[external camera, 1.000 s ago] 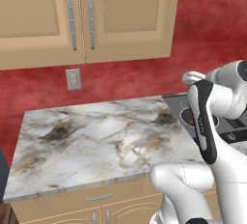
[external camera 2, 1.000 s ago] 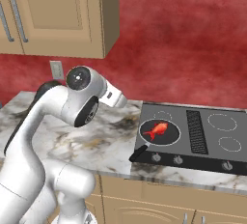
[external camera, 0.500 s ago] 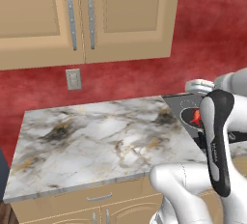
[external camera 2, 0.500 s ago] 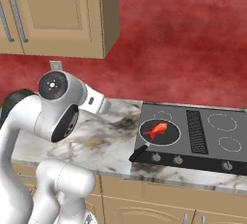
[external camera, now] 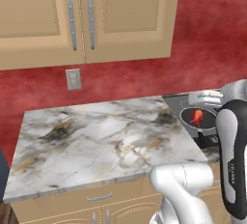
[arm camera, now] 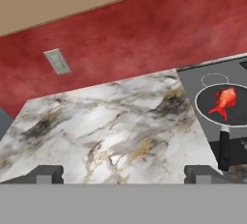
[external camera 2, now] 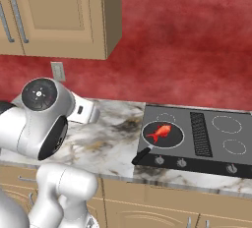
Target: Place both pans onto different burners. Then place the carrot and the fish on different pans.
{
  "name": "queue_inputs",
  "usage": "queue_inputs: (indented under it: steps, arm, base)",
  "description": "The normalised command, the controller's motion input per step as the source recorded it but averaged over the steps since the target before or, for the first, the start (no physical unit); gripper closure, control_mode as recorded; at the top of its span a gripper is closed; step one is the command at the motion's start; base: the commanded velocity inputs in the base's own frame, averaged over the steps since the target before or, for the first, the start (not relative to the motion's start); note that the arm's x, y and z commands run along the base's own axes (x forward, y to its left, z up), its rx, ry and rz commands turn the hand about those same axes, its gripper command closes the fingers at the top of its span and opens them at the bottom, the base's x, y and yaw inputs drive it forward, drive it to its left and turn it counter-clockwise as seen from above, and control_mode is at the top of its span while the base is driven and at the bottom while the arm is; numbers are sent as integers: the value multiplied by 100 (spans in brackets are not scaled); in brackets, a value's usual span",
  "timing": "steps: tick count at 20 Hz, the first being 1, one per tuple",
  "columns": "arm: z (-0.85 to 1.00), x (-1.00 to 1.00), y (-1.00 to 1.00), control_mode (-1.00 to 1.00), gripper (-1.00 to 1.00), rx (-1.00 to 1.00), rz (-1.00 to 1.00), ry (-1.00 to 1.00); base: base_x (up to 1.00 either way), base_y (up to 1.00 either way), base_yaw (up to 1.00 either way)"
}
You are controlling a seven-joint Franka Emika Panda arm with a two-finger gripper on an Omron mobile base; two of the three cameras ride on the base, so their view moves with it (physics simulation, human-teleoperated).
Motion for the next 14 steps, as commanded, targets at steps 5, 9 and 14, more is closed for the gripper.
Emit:
queue_inputs:
  steps: [5, 9, 14]
  arm:
    - [14, -46, 10, -100, -100, -1, 15, 10]
    - [7, -37, 14, 100, -100, -6, 8, 8]
    - [0, 0, 0, 100, -100, 0, 0, 0]
  base:
    - [0, 0, 0]
    - [-14, 4, 2]
    - [-35, 9, 6]
